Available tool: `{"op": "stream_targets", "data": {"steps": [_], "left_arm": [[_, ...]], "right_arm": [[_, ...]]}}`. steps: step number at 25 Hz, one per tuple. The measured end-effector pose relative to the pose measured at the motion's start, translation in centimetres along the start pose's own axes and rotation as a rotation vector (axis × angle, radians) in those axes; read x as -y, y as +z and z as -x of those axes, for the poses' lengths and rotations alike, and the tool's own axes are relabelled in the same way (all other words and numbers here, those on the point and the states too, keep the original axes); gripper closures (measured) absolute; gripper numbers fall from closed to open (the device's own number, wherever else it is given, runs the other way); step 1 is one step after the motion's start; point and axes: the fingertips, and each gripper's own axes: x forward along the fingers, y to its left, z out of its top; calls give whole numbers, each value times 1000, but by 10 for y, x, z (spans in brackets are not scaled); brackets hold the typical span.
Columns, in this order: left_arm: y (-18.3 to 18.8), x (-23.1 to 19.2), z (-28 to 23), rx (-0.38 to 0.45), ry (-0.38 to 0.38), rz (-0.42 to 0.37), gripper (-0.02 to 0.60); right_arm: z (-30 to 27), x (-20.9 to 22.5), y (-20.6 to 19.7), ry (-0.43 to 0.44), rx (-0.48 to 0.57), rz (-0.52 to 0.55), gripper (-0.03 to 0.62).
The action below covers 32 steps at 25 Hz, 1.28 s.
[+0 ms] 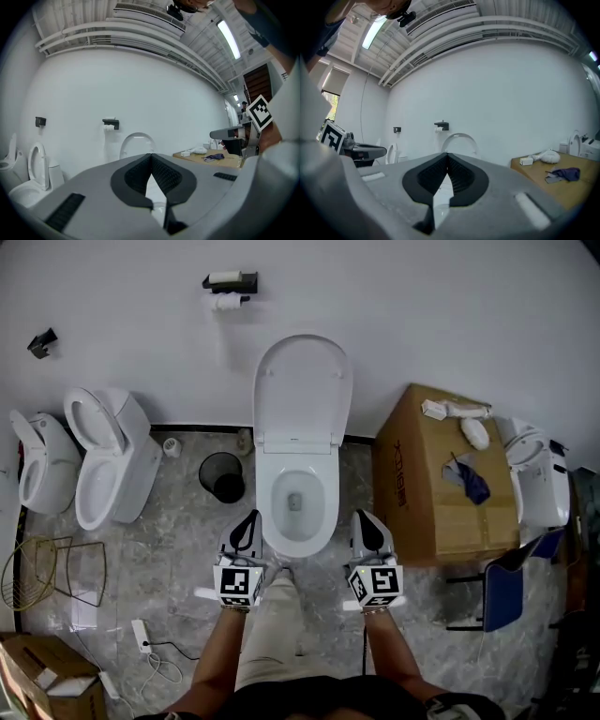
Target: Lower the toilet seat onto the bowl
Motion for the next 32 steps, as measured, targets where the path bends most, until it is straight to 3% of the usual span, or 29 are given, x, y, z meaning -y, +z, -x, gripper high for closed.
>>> {"op": "stream_targets", "data": {"steps": [4,10,21,28,32], "left_arm": [[26,15,27,59,-26,-19,578],[42,30,90,64,36,-19,578],[66,100,242,91,105,-31,578],[72,136,317,79,127,-11,578],[69,143,345,65,133,43,578]], "right_arm": [[27,-12,20,20,35,37,589],[89,-32,41,36,77,20,588],[248,-78,64,74,102,26,588],[331,-84,62,25,81,57,589],[358,-83,52,-6,57,46,588]]}}
